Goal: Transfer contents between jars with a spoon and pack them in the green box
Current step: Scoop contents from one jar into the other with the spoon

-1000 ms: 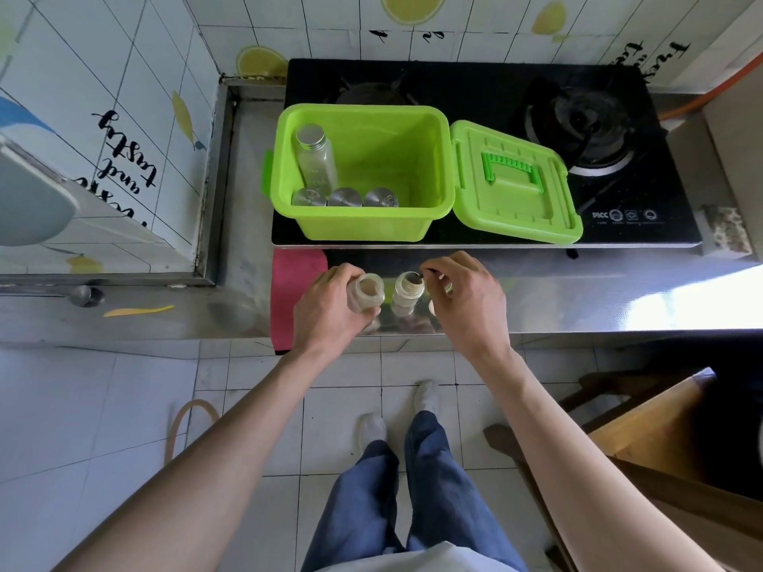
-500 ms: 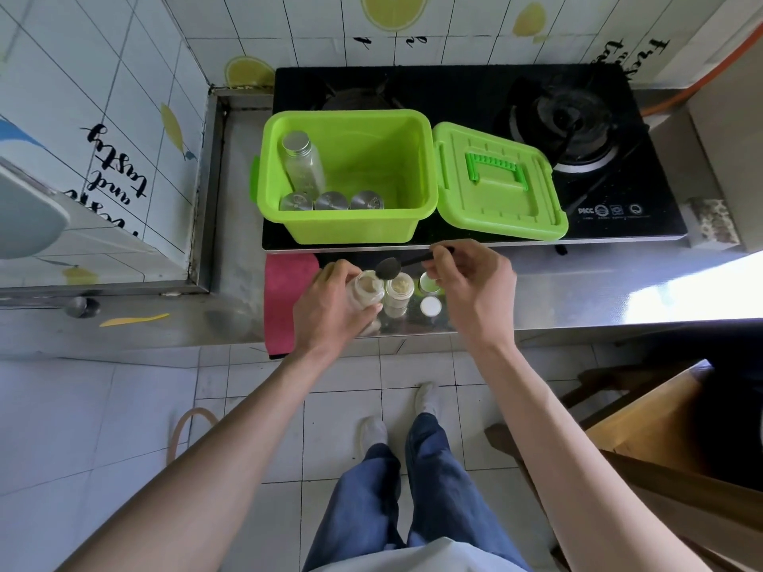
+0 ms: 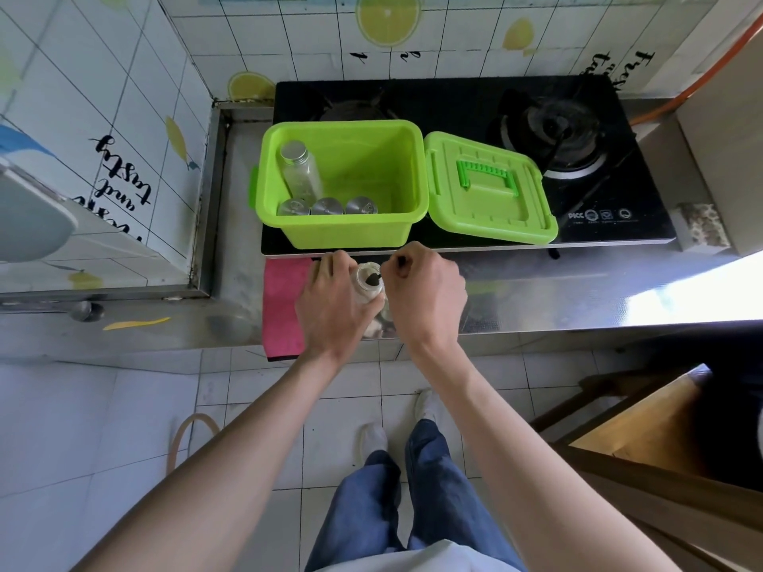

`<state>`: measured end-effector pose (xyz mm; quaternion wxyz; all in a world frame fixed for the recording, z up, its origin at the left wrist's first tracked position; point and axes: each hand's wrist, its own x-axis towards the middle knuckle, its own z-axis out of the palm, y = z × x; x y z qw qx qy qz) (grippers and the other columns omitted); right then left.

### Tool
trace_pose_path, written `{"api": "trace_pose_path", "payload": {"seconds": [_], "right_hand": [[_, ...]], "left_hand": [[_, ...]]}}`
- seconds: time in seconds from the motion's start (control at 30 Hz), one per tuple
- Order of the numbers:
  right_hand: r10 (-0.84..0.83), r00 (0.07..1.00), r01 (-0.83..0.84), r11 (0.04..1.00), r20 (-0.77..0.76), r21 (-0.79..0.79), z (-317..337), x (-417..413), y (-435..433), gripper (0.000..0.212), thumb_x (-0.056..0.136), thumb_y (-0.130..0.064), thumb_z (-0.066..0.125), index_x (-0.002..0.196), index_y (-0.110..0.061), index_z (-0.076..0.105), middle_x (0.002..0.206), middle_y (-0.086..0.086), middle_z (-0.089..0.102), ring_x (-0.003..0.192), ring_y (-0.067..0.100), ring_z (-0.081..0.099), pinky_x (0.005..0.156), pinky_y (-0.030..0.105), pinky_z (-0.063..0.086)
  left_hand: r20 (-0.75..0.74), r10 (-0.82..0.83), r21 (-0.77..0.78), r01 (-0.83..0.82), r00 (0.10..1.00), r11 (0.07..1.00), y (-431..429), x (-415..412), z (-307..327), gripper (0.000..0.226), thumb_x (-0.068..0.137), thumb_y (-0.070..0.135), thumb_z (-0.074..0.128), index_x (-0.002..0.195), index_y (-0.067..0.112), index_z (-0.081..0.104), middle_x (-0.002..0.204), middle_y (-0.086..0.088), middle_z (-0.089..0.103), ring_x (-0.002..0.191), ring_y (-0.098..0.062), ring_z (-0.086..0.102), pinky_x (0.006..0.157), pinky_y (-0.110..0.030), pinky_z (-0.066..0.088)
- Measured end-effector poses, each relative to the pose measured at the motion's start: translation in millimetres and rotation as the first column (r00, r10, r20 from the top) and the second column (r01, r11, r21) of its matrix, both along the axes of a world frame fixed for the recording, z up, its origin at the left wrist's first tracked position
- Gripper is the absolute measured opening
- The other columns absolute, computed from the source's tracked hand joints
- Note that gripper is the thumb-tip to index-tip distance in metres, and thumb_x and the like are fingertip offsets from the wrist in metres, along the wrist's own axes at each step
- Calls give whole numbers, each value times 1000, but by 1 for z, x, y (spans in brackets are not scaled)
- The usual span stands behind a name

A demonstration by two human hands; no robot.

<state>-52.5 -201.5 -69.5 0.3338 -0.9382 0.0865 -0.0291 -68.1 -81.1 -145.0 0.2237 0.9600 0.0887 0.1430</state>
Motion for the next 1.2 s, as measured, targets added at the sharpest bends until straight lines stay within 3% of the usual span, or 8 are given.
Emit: {"api": "trace_pose_path", "payload": {"seconds": [0.13, 0.23, 0.4, 0.53, 0.63, 0.8, 1.2], "right_hand": [[27, 999, -26, 999, 30, -48, -6, 0, 2, 17, 92, -22, 55, 86, -15, 69, 75, 5, 69, 66, 31, 57, 56, 33, 33], [39, 997, -38, 999, 74, -11, -14, 0, 6, 17, 95, -20, 56, 85, -12, 66, 72, 4, 67, 62, 27, 52, 55, 35, 34], [95, 985, -103, 994, 146, 47, -22, 0, 4, 19, 98, -17, 53, 86, -14, 68, 70, 2, 66, 60, 23, 48, 53, 34, 31], [91, 991, -111, 971, 100, 214, -25, 1, -2, 16, 96, -17, 57, 88, -18, 71, 78, -3, 74, 72, 20, 67, 63, 37, 51], [76, 995, -93, 938, 64, 334, -26, 3, -10, 16, 95, -17, 59, 89, -18, 73, 77, -5, 77, 74, 15, 73, 71, 36, 58], [71, 997, -62, 883, -2, 465, -24, 8, -26, 15, 97, -15, 61, 95, -11, 75, 74, -5, 78, 70, 8, 74, 75, 38, 61], [13, 994, 58, 788, -111, 613, -22, 3, -41, 16, 100, -13, 59, 98, -8, 74, 78, 3, 78, 67, 11, 73, 76, 41, 63]], "left_hand": [[14, 2, -14, -2, 1000, 1000, -3, -3, 4, 41, 79, 53, 64, 96, 17, 52, 88, 3, 60, 83, -22, 57, 56, -29, 31], [26, 0, -11, 1, 1000, 1000, -8, -3, 8, 52, 83, 63, 47, 95, 13, 55, 88, 0, 61, 83, -22, 57, 55, -29, 30], [12, -8, -20, 8, 1000, 1000, -7, -2, 8, 53, 84, 60, 36, 99, 13, 56, 95, -1, 61, 90, -25, 58, 55, -31, 34], [32, -32, -56, 34, 999, 998, -5, -2, 6, 52, 83, 65, 54, 99, 16, 55, 93, 2, 61, 86, -18, 56, 56, -30, 31], [1, -36, -27, 36, 999, 999, -1, 0, 4, 50, 81, 64, 69, 100, 20, 55, 94, 5, 61, 87, -18, 58, 56, -29, 32], [-14, -48, -16, 48, 999, 999, 2, 0, 6, 51, 76, 53, 85, 104, 21, 57, 99, 6, 64, 93, -19, 61, 60, -29, 35], [-24, -47, -60, 45, 999, 997, 5, -5, 14, 50, 73, 47, 89, 108, 25, 60, 102, 9, 67, 95, -17, 62, 64, -30, 41]]}}
